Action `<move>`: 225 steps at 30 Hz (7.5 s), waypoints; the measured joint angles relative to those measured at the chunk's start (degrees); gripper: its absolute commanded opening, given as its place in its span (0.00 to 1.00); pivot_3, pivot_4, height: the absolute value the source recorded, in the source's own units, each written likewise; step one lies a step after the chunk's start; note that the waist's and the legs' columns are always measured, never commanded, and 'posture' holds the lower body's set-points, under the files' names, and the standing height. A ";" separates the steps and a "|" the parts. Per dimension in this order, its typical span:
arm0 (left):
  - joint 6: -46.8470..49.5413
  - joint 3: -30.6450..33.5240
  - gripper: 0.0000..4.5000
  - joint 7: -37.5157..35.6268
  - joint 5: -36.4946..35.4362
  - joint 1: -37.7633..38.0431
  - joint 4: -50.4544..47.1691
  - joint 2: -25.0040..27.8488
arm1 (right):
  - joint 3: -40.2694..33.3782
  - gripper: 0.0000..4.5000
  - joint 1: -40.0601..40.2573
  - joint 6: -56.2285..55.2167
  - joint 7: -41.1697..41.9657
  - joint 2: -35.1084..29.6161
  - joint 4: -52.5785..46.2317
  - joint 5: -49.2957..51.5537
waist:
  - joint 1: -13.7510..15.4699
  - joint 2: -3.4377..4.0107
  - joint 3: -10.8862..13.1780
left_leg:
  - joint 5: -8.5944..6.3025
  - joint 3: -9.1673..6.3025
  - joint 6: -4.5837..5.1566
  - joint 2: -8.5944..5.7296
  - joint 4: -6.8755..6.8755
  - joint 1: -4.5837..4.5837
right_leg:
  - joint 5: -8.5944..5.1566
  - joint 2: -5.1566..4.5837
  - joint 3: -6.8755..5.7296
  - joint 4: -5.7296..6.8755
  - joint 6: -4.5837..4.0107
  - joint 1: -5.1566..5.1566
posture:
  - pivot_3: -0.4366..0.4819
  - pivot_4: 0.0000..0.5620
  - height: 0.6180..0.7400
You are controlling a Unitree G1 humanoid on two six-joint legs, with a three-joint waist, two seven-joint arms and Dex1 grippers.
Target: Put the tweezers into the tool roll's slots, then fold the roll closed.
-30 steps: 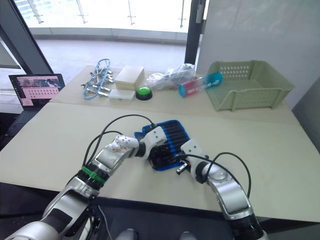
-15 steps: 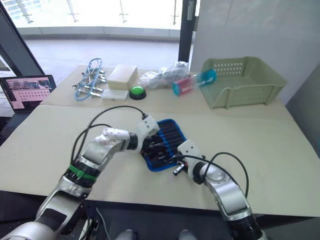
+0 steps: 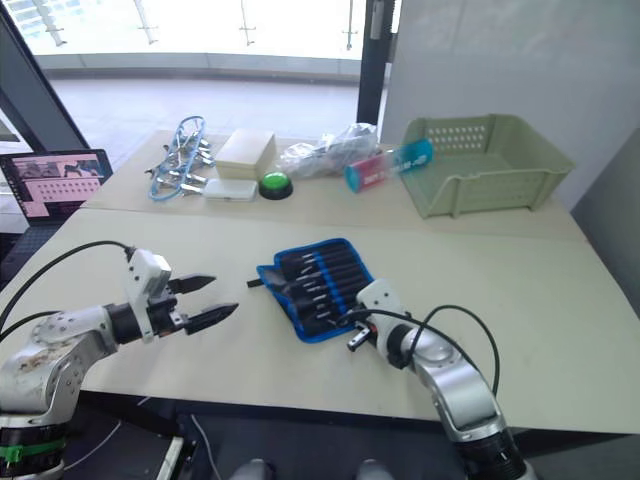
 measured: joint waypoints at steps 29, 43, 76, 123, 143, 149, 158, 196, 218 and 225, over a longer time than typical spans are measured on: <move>-12.87 5.37 1.00 0.99 -7.23 13.86 0.32 -0.74 | 17.18 0.87 -5.25 -5.51 -11.85 13.81 0.15 -6.17 | -0.51 0.04 0.03 | 0.02 0.03 -0.03 0.05 0.02 -0.33 | -0.08 0.04 0.02 0.81 -0.17 -0.83 | 0.48 0.27 1.00; -12.40 4.50 1.00 2.77 -7.44 13.15 1.00 -0.49 | 16.49 0.01 -3.32 -7.72 -11.38 14.86 0.85 -7.34 | -1.37 0.05 0.03 | 0.03 0.03 -0.03 0.05 0.02 -0.31 | -0.08 0.06 0.02 0.91 -0.18 -0.87 | 0.48 0.27 1.00; -52.51 -20.05 1.00 -32.84 10.87 -32.77 57.53 1.10 | 9.96 0.01 -10.63 -44.65 27.36 -11.71 12.94 -4.67 | -1.09 0.09 0.13 | 0.05 0.03 0.01 0.00 0.26 -0.43 | -0.09 0.07 -0.07 0.95 -0.19 -0.81 | 0.48 0.27 1.00; -57.68 -28.30 0.00 -36.78 12.77 -44.42 74.41 -5.09 | 6.58 0.00 -2.91 -36.88 19.70 -12.09 3.19 -9.69 | -1.75 0.08 0.14 | 0.08 -0.03 0.06 -0.03 0.44 -0.44 | -0.09 0.07 -0.11 1.18 -0.18 -0.79 | 0.48 0.27 1.00; -14.13 -26.77 0.00 -27.25 2.67 -14.83 17.85 8.35 | 9.73 0.00 -6.38 -47.02 22.02 -12.23 10.57 -12.65 | -1.55 0.13 0.18 | 0.08 -0.04 0.06 0.01 0.47 -0.29 | -0.10 0.07 -0.10 1.43 -0.17 -0.73 | 0.48 0.27 1.00; -7.64 -23.92 0.00 -14.83 3.88 -19.28 22.93 4.47 | 9.55 0.00 -7.84 -47.00 22.80 -12.05 12.11 -12.69 | -1.51 0.13 0.19 | 0.10 -0.03 0.09 0.00 0.53 -0.23 | -0.10 0.09 -0.10 1.44 -0.17 -0.70 | 0.48 0.27 1.00; -2.79 -22.94 0.00 -10.74 3.56 -21.83 27.52 1.79 | 9.56 0.00 -11.13 -42.87 20.71 -9.97 14.03 -14.14 | -1.56 0.13 0.19 | 0.10 -0.04 0.08 -0.01 0.53 -0.25 | -0.10 0.07 -0.10 1.50 -0.18 -0.73 | 0.48 0.27 1.00; -6.40 -27.18 0.00 -5.03 11.31 -26.51 29.01 -3.57 | 3.78 0.72 -7.96 -34.06 20.35 -6.05 5.30 -8.49 | -1.54 0.13 0.19 | 0.10 -0.04 0.08 -0.04 0.52 -0.31 | -0.09 0.06 -0.10 1.43 -0.18 -0.73 | 0.48 0.27 1.00; -5.82 -26.92 0.62 -7.20 10.43 -26.45 26.38 -3.04 | 9.23 0.00 -9.06 -28.52 9.87 2.33 16.50 -14.95 | -1.71 0.13 0.19 | 0.11 -0.04 0.07 -0.04 0.52 -0.30 | -0.10 0.06 -0.10 1.44 -0.18 -0.76 | 0.48 0.27 1.00; -11.91 -21.20 0.69 -7.93 9.01 -23.85 26.54 -1.15 | 9.21 0.00 -10.13 -25.05 6.10 4.41 19.15 -16.06 | -1.76 0.13 0.19 | 0.11 -0.04 0.07 -0.02 0.50 -0.26 | -0.09 0.06 -0.10 1.47 -0.18 -0.76 | 0.48 0.27 1.00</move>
